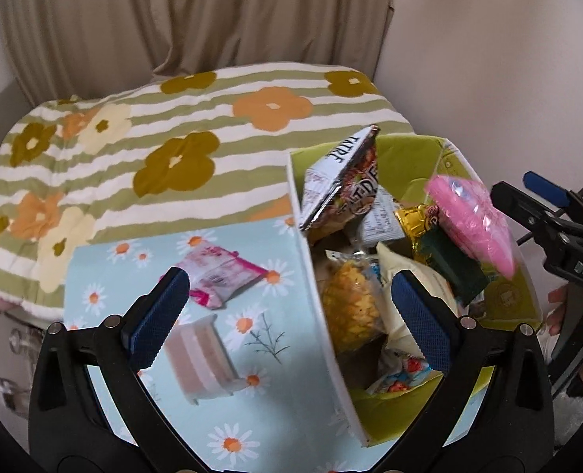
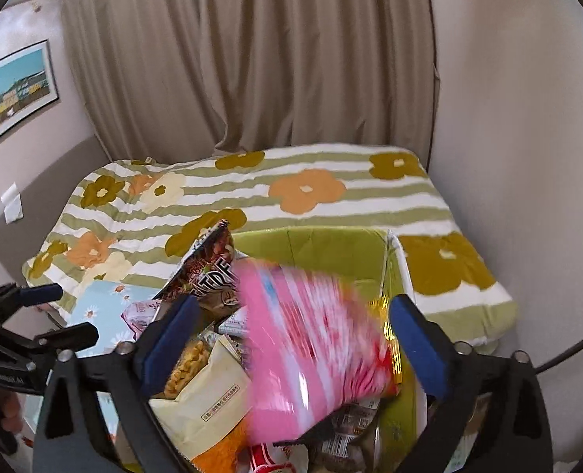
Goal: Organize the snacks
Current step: 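Carry both bags over the cardboard box and open both tools to drop them, then move both tools back toward the remaining snacks on the mat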
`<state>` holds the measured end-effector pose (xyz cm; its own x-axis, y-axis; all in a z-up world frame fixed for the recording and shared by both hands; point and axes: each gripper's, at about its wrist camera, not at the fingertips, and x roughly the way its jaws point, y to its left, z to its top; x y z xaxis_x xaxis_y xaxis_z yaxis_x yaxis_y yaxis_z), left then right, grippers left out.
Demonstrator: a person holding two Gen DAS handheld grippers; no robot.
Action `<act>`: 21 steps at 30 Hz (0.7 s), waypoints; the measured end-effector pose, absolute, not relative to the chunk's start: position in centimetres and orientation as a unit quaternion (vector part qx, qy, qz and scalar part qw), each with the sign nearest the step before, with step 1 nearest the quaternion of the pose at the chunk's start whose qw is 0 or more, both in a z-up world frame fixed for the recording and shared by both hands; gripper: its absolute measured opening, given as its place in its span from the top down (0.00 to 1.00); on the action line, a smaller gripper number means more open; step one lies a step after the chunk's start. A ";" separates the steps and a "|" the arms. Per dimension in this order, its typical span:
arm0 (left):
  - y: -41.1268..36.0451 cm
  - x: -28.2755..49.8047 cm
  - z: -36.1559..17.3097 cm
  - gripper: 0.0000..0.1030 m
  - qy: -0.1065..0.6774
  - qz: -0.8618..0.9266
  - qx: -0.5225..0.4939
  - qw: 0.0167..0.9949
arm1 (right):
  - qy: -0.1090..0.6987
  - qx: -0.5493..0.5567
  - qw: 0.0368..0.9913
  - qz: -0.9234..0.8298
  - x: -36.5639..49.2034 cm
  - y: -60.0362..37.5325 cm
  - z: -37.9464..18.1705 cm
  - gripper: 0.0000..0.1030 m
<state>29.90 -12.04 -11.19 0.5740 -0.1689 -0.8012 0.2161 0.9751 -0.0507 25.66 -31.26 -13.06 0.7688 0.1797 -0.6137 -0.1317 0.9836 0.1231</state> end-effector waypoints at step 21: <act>-8.9 24.3 -9.1 0.01 0.425 -0.054 0.020 0.903 | 0.313 0.038 0.935 0.160 21.1 -29.9 -10.1 0.04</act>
<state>24.32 -8.93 -9.06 0.6325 -0.0802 -0.7704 0.1151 0.9933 -0.0090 21.14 -29.88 -10.12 0.7522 0.3234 -0.5741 -0.2756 0.9458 0.1717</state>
